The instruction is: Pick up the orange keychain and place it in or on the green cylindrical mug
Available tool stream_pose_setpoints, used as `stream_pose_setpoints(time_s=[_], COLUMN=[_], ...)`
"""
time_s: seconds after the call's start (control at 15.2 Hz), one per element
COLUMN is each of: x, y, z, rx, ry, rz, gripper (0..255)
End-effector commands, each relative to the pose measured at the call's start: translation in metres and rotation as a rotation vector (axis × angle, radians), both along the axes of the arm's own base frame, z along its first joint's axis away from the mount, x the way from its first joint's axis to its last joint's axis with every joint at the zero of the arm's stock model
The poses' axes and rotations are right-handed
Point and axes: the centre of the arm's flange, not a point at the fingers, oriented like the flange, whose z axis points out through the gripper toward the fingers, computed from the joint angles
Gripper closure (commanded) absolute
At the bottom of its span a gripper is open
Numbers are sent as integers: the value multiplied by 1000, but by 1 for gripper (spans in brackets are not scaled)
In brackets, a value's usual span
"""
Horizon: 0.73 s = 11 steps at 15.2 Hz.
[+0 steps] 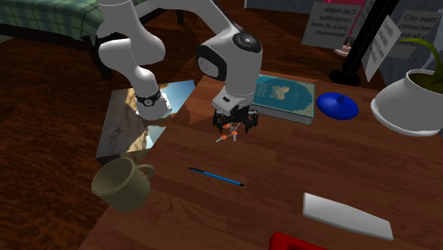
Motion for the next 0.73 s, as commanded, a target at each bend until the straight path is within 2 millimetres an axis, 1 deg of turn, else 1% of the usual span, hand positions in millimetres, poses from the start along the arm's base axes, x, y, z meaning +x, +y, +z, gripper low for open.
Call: stream_pose_setpoints(time_s=[0.0,0.4,0.46,0.66], x=[-1,-1,-1,-1], y=[0,0,0,1], z=[-4,-4,-4,-4], rx=[0,0,0,0], ry=[0,0,0,0], rz=[0,0,0,0], gripper=[0,0,255,255])
